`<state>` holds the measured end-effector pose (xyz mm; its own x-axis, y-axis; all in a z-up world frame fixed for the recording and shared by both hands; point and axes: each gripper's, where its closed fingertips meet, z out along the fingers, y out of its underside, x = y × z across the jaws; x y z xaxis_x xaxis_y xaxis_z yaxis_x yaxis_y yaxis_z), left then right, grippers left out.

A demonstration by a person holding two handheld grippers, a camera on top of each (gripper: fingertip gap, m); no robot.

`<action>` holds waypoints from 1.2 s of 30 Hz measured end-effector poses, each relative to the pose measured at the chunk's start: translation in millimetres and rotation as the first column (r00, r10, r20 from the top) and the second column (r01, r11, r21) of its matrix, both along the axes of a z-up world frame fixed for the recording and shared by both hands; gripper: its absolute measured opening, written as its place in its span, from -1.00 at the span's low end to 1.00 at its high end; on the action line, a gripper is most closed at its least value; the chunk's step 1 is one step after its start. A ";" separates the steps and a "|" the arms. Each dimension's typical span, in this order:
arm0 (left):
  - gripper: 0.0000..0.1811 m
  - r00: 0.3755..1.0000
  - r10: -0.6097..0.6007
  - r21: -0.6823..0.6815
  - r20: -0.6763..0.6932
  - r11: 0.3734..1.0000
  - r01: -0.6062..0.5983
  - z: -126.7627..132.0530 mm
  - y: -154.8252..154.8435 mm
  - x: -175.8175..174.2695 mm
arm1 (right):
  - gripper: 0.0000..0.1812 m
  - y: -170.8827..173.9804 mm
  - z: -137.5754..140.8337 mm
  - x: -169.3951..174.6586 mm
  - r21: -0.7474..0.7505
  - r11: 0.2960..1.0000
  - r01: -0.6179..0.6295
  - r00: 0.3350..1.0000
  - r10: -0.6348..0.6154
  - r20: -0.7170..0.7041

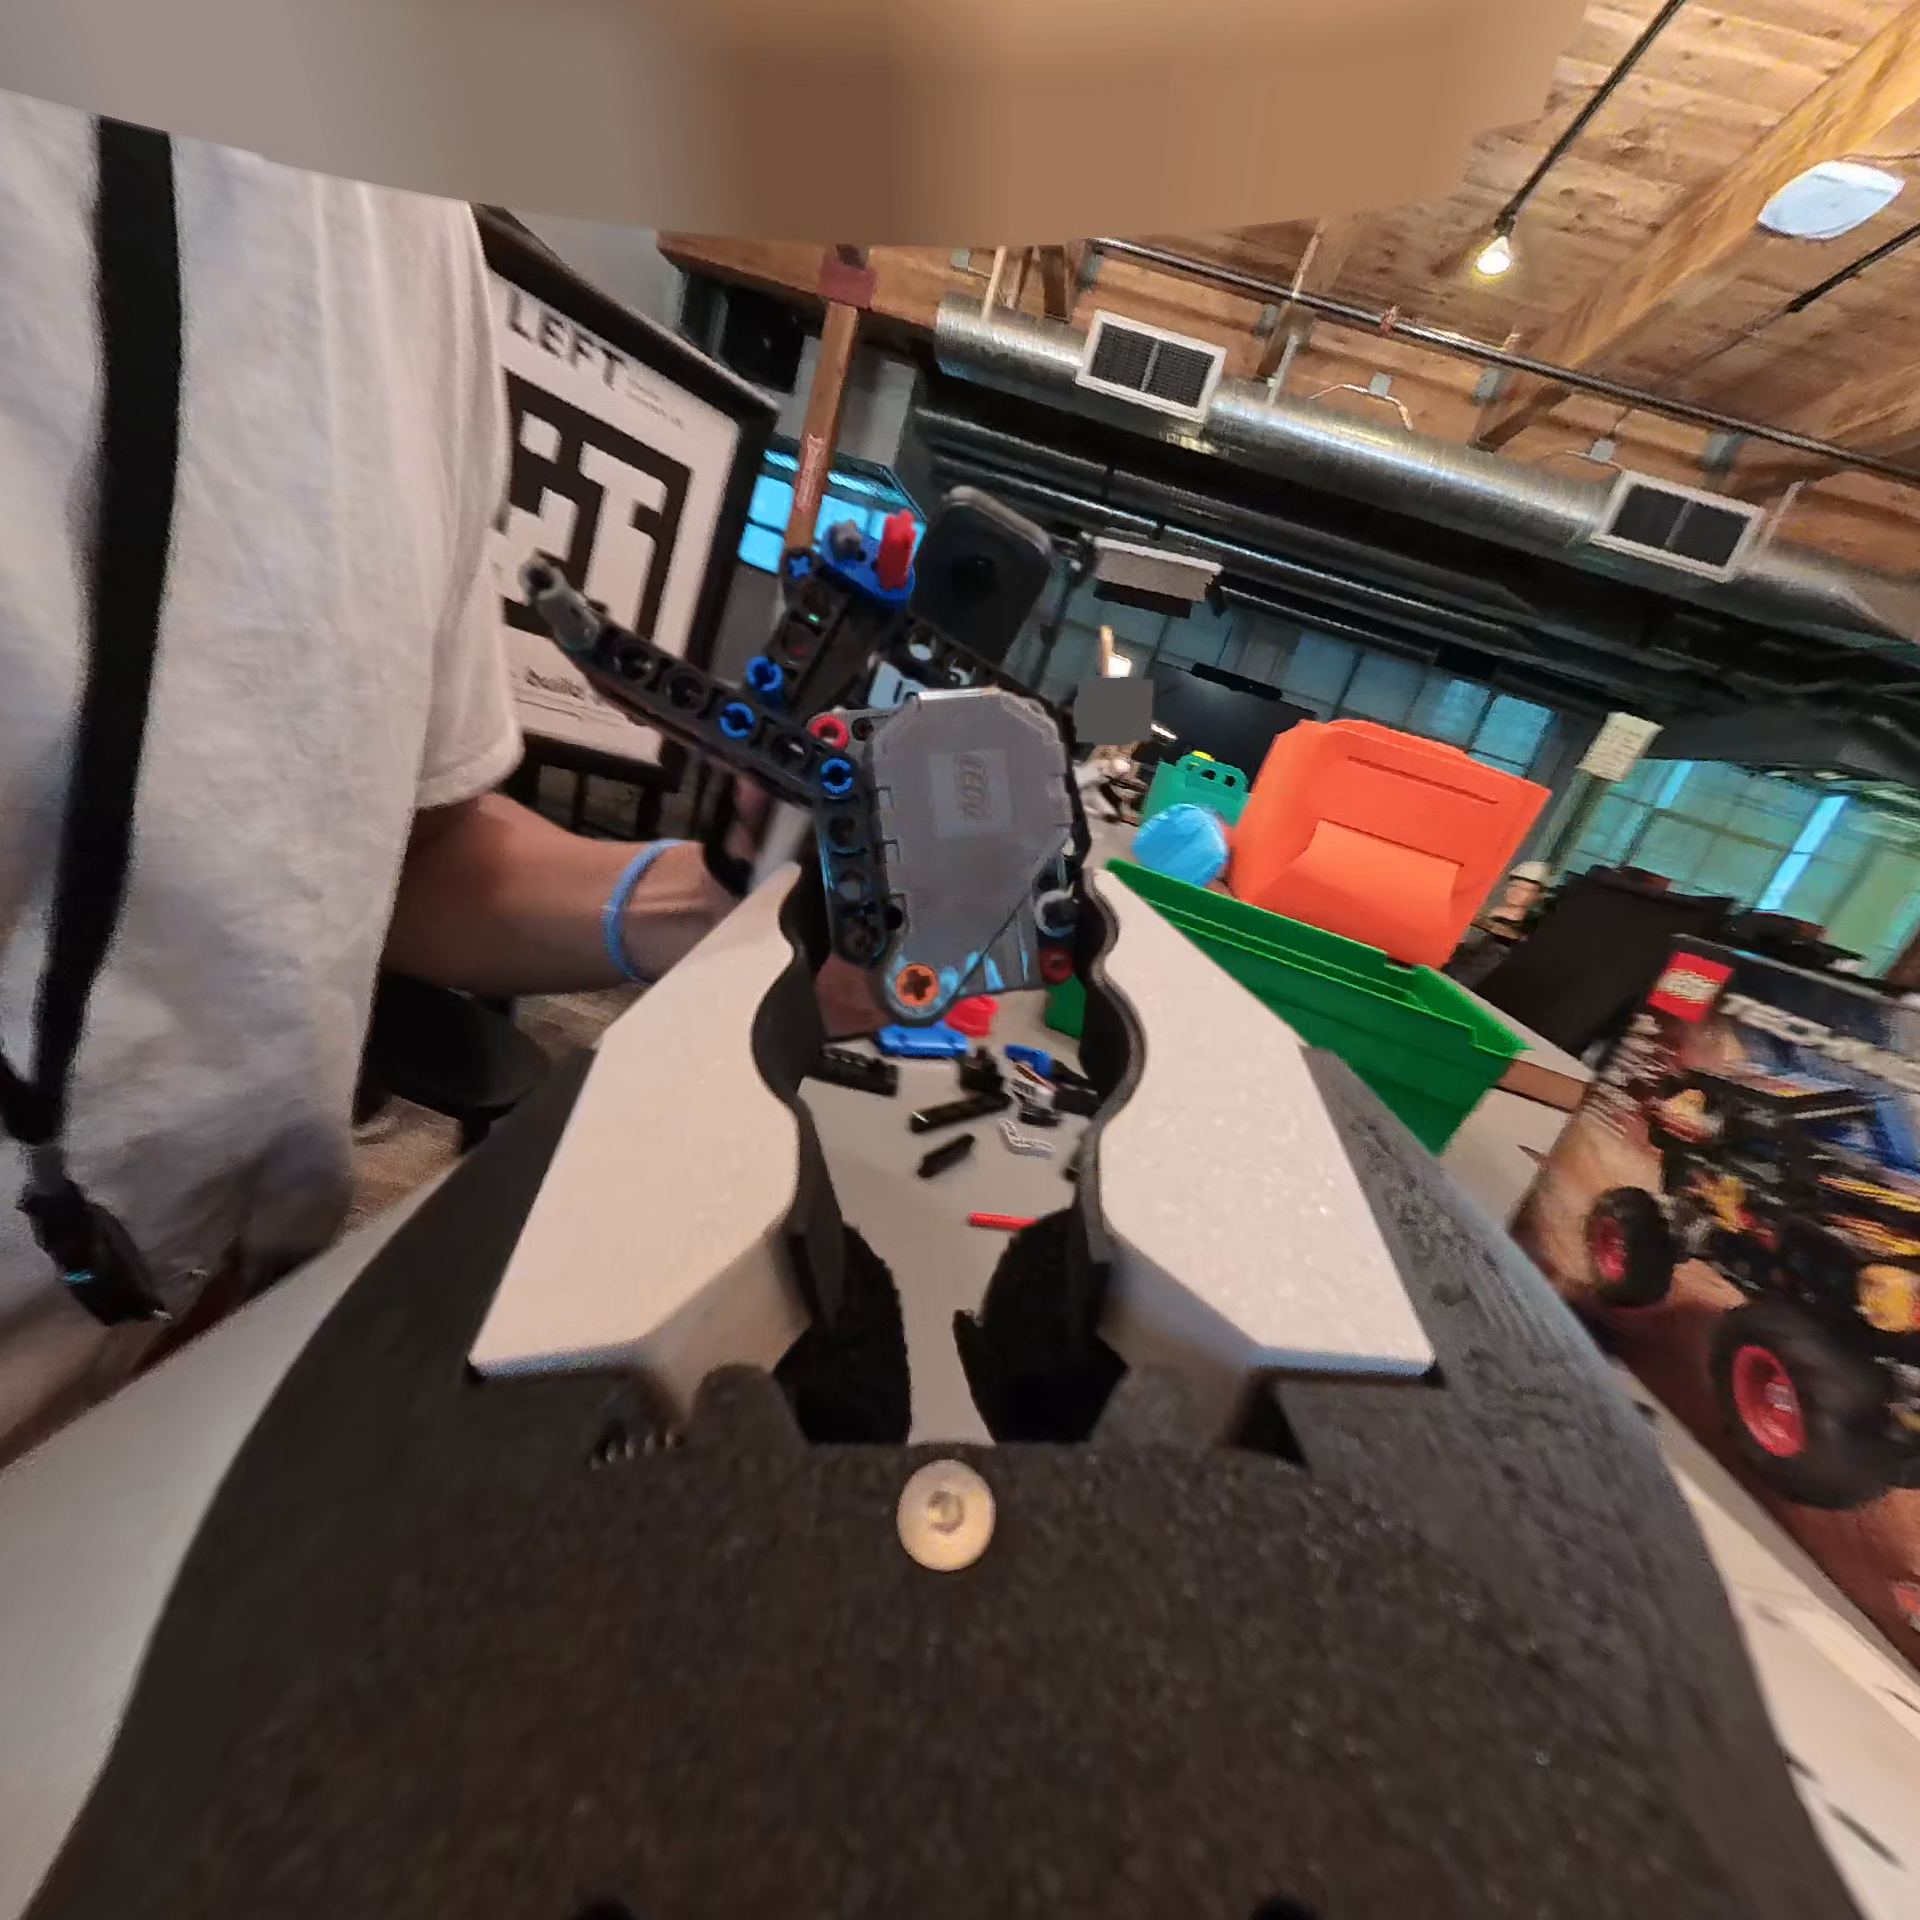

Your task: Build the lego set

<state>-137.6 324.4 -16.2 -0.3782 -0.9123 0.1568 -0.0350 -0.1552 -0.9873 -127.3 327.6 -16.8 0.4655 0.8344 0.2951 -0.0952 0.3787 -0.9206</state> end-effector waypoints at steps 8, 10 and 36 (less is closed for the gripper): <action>-0.55 0.998 0.060 0.216 0.011 0.975 -0.060 1.5 -4.6 17.1 | -0.49 -5.4 -7.5 -8.6 -0.087 0.991 -0.097 0.995 0.096 -0.018; -0.57 0.992 0.105 0.284 0.062 0.951 -0.119 2.8 -4.2 18.2 | -0.49 -5.5 -10.1 -11.1 -0.148 0.981 -0.128 0.992 0.124 -0.034; -0.71 0.991 0.132 0.307 0.039 0.942 -0.137 -2.6 4.0 16.8 | -0.49 0.6 -45.2 -16.3 -0.326 0.943 -0.073 0.976 0.135 0.172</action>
